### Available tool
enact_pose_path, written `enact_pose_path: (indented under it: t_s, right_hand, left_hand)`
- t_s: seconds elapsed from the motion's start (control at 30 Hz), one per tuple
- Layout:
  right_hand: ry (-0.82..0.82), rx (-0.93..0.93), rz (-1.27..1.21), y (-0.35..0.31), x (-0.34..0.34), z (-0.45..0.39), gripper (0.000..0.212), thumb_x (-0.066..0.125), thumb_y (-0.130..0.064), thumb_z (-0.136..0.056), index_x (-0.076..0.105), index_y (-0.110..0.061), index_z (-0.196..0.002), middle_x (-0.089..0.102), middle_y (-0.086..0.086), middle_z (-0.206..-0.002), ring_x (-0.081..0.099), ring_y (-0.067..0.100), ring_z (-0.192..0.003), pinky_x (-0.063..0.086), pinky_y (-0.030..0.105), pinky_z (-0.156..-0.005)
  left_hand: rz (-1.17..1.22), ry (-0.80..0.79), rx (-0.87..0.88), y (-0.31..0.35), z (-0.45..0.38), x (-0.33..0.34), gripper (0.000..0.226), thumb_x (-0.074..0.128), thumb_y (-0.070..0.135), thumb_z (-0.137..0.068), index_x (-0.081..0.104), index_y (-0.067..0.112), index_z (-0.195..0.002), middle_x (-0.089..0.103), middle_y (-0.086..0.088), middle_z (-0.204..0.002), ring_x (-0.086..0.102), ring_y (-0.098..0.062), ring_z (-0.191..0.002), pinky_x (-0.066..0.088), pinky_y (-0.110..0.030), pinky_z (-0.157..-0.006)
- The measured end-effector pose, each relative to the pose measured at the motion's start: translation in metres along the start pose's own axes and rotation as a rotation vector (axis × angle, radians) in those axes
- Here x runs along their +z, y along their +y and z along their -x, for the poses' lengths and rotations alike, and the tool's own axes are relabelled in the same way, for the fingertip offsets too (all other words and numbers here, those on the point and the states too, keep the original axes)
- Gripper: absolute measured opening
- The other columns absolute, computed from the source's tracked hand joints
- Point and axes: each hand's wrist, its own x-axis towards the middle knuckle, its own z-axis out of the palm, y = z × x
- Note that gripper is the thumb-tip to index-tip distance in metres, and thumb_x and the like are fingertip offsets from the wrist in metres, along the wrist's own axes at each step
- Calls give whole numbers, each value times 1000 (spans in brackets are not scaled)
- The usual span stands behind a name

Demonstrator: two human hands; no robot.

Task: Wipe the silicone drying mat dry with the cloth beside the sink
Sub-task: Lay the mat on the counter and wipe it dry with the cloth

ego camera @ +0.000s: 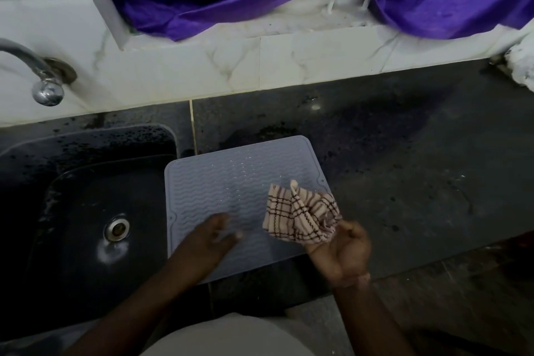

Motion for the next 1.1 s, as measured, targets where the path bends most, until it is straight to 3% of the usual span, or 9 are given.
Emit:
enact_pose_path:
  t_s: [0.1, 0.23, 0.3, 0.43, 0.53, 0.63, 0.8, 0.93, 1.1]
  right_hand:
    - [-102, 33, -4, 17, 9, 7, 52, 49, -46, -92, 60, -8, -126, 56, 19, -137, 49, 38, -132, 32, 56, -112]
    - [-4, 13, 234, 38, 20, -1, 56, 61, -43, -86, 60, 1, -121, 56, 26, -131, 50, 42, -126, 25, 63, -115]
    - [66, -26, 317, 39, 18, -3, 65, 65, -48, -81, 59, 4, -120, 56, 29, -129, 51, 45, -123, 29, 63, -114]
    - [50, 112, 399, 33, 8, 1, 72, 34, -56, -99, 51, 2, -139, 53, 27, -139, 49, 42, -132, 31, 60, -114]
    - [-21, 164, 463, 35, -3, 5, 73, 54, -57, -94, 45, -5, -145, 47, 24, -146, 42, 42, -137, 26, 63, -115]
    - [-55, 174, 553, 42, 2, 10, 81, 84, -46, -73, 56, -4, -136, 57, 24, -136, 53, 42, -128, 39, 59, -108]
    - [-58, 12, 605, 56, -9, 8, 53, 80, -16, -80, 62, 2, -126, 64, 26, -125, 59, 43, -120, 50, 52, -99]
    - [82, -2, 637, 51, -6, -1, 44, 76, -1, -76, 67, 2, -118, 69, 25, -115, 65, 42, -112, 52, 54, -97]
    - [440, -251, 773, 1, -5, -22, 19, 78, -11, -82, 72, 3, -94, 75, 21, -86, 74, 33, -78, 60, 38, -66]
  left_hand:
    - [616, -393, -210, 55, -3, 13, 52, 50, 70, -89, 65, 35, -124, 71, 4, -123, 66, -19, -117, 50, -37, -103]
    - [884, -322, -289, 71, -23, 37, 46, 56, 48, -98, 67, 14, -127, 71, -9, -124, 68, -25, -114, 52, -45, -101]
    - [794, -224, -287, 67, -25, 44, 40, 60, 38, -97, 66, 9, -125, 70, -14, -124, 70, -26, -111, 54, -46, -99]
    - [468, -89, -87, 66, -21, 38, 18, 66, 30, -96, 72, 18, -108, 77, -4, -103, 74, -21, -95, 61, -42, -85]
    - [366, -48, 17, 75, -21, 32, 17, 68, 34, -94, 75, 19, -99, 78, 0, -93, 74, -18, -88, 60, -35, -79]
    - [201, -27, 64, 70, -22, 43, 25, 68, 43, -89, 75, 20, -93, 77, 0, -88, 73, -18, -86, 58, -39, -82]
    - [201, -36, 73, 69, -20, 62, 27, 64, 48, -93, 71, 22, -90, 76, 5, -84, 71, -10, -80, 50, -26, -69]
    - [103, 51, 24, 62, -30, 67, 27, 61, 47, -94, 63, 20, -96, 70, 3, -90, 66, -12, -85, 45, -26, -67]
    - [-218, 157, 157, 22, -42, 40, 15, 67, 34, -93, 66, 26, -106, 67, 4, -109, 63, -15, -101, 44, -21, -80]
